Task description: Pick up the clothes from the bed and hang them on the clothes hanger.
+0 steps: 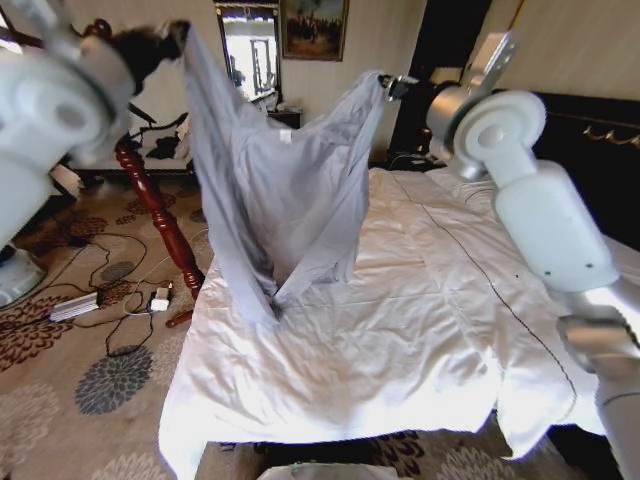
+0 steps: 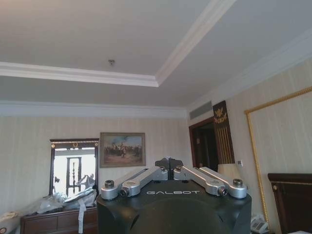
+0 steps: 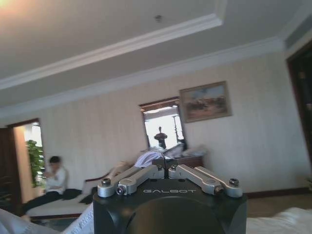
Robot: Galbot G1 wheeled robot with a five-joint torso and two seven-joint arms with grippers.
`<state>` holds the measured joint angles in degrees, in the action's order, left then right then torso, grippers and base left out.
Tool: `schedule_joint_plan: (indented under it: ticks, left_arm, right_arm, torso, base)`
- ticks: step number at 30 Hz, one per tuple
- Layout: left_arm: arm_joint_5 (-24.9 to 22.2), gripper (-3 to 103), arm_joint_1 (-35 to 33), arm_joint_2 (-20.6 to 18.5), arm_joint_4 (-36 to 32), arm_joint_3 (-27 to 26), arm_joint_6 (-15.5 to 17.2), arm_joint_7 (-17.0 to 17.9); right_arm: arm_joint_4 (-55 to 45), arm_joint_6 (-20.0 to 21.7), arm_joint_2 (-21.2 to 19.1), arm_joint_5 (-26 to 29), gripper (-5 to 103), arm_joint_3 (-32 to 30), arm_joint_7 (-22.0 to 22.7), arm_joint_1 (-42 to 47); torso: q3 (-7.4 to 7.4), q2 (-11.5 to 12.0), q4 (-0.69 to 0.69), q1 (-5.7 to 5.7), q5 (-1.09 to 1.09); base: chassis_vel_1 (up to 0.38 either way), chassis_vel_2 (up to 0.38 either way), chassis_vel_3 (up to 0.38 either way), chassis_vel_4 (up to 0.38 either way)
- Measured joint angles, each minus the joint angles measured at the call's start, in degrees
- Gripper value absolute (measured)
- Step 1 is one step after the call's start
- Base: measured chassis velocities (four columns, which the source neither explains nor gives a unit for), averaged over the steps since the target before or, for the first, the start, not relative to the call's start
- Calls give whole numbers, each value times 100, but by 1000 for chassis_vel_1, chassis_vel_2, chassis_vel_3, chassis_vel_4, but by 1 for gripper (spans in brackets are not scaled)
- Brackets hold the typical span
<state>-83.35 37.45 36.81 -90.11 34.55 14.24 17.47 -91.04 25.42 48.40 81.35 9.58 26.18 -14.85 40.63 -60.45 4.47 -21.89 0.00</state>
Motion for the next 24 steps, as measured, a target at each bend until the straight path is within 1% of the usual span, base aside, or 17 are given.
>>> schedule_joint_plan:
  ticks: [2, 4, 5, 6, 8, 9, 12, 13, 15, 16, 17, 18, 19, 20, 22, 23, 24]
  left_arm:
    - [66, 0, 216, 322, 455, 220, -40, -86]
    - [164, 0, 426, 703, 1043, 472, -112, -236]
    - [164, 0, 426, 703, 1043, 472, -112, -236]
    - [208, 0, 535, 979, 1482, 594, -157, -317]
    - [246, 0, 636, 1399, 2003, 678, -195, -408]
    - [246, 0, 636, 1399, 2003, 678, -195, -408]
    - [456, 0, 721, 1795, 2423, 741, -244, -498]
    - [513, 0, 737, 1849, 2482, 746, -252, -501]
    - [546, 0, 752, 1858, 2495, 749, -256, -502]
    - [552, 0, 754, 1802, 2442, 748, -256, -504]
    - [543, 0, 747, 1696, 2331, 749, -257, -504]
    - [525, 0, 710, 1498, 2089, 746, -253, -502]
    - [525, 0, 710, 1498, 2089, 746, -253, -502]
    - [510, 0, 655, 1296, 1819, 733, -244, -500]
    - [489, 0, 446, 717, 992, 645, -217, -459]
    - [474, 0, 349, 509, 666, 574, -204, -418]
    - [474, 0, 349, 509, 666, 574, -204, -418]
  right_arm:
    - [328, -47, 16, -83, 0, 143, -76, -151]
    - [700, -109, 82, -166, 0, 320, -128, -348]
    - [700, -109, 82, -166, 0, 320, -128, -348]
    - [967, -178, 160, -242, 0, 439, -167, -486]
    - [1475, -287, 344, -312, 0, 671, -240, -771]
    - [1475, -287, 344, -312, 0, 671, -240, -771]
    - [2110, -439, 564, -452, 0, 909, -369, -1085]
    - [2230, -473, 599, -469, 0, 935, -374, -1142]
    - [2277, -500, 604, -477, 0, 936, -369, -1159]
    - [2248, -515, 577, -477, 0, 927, -360, -1146]
    - [2123, -516, 513, -459, 0, 885, -351, -1089]
    - [1921, -500, 415, -403, 0, 819, -343, -994]
    - [1921, -500, 415, -403, 0, 819, -343, -994]
    - [1680, -464, 305, -320, 0, 737, -322, -879]
    - [928, -311, -71, -9, 0, 426, -193, -482]
    - [574, -254, -261, 141, 0, 264, -98, -294]
    - [574, -254, -261, 141, 0, 264, -98, -294]
  torso:
    - [0, 0, -3, 0, 0]
    - [-1, 0, 0, 1, 1]
    - [-1, 0, 0, 1, 1]
    - [-1, 0, 2, 1, 2]
    - [1, 0, 0, -1, 1]
    - [1, 0, 0, -1, 1]
    - [0, 1, -1, -1, 1]
    - [0, 0, 0, 0, 1]
    - [-1, 0, 1, 0, 1]
    - [-1, 0, 1, 0, 2]
    - [-1, 1, 1, -1, 1]
    - [-1, 0, 0, -1, 1]
    - [-1, 0, 0, -1, 1]
    - [0, 1, -2, -1, 0]
    - [-1, 0, -6, 1, -5]
    - [-2, 0, -7, 1, -5]
    - [-2, 0, -7, 1, -5]
  base:
    - [0, 0, 0, 0]
    - [0, 0, 0, 0]
    - [0, 0, 0, 0]
    - [0, 0, 0, 0]
    - [0, 0, 0, 0]
    - [0, 0, 0, 0]
    - [0, 0, 0, 0]
    - [0, 0, 0, 0]
    - [0, 0, 0, 0]
    - [0, 0, 0, 0]
    - [0, 0, 0, 0]
    - [0, 0, 0, 0]
    - [0, 0, 0, 0]
    - [0, 0, 0, 0]
    - [0, 0, 0, 0]
    - [0, 0, 0, 0]
    - [0, 0, 0, 0]
